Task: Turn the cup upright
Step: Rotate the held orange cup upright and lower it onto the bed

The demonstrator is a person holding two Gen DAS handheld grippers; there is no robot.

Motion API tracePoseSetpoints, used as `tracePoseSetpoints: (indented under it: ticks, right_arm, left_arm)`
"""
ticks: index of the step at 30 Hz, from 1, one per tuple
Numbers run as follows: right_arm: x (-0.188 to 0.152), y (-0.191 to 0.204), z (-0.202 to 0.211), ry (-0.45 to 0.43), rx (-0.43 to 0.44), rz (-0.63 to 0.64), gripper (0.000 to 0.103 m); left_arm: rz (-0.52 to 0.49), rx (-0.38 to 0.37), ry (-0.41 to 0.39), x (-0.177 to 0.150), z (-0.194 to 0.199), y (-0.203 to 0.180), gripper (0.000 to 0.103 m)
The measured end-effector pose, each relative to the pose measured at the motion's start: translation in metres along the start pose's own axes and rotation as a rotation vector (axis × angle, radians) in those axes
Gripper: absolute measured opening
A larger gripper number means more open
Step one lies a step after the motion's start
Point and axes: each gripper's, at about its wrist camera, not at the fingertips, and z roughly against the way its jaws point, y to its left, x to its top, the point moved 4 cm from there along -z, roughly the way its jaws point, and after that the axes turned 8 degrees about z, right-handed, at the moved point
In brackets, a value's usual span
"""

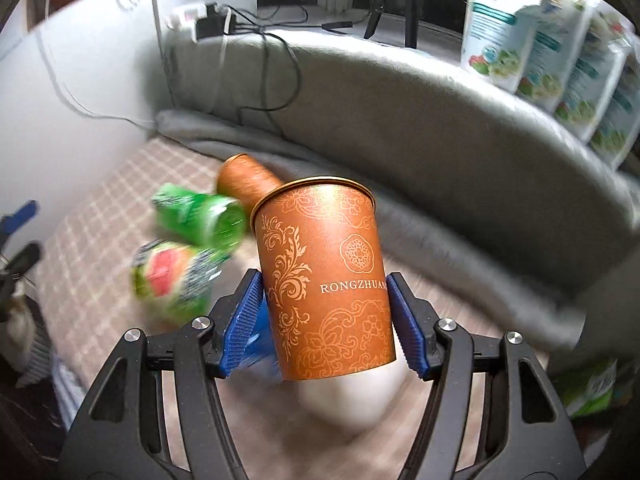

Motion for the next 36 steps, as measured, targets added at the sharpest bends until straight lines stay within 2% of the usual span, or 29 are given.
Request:
tracePoseSetpoints:
  ticks: [5,11,20,25,31,33,36]
  right_arm:
    - [-0.045,0.035,0.019,-0.016,0.036,-0.122,0.065]
    - [-0.088,0.066,0.022,-0.017,0.048,-0.257,0.065]
    - [-0.122,0.072,0.009,-0.011,0.032,-0.463,0.066]
    - [-0.124,0.075,0.006,0.007,0.022,-0.466,0.066]
    - [-0.120,0.072,0.004,0.007,0.028,-0.461,0.068]
    - [-0.119,0.073,0.005,0.002,0.037,-0.447,0.075]
    - [-0.118,0.075,0.010,-0.018,0.043,-0.428,0.078]
  left_arm:
    - [-0.005,-0.040,0.013,-0.005,0.003,-0.007,0.102]
    - [-0.029,-0.098,0.048,-0.015,0.007,-0.020,0.102]
    - [-0.016,-0.166,0.139,-0.030,0.004,-0.032,0.101]
    - [-0.003,-0.184,0.190,-0.039,-0.002,-0.035,0.101]
    - [0.004,-0.206,0.227,-0.044,-0.006,-0.041,0.095]
    - [0.009,-0.214,0.240,-0.046,-0.007,-0.042,0.095]
    - [0.011,-0.226,0.257,-0.048,-0.009,-0.045,0.094]
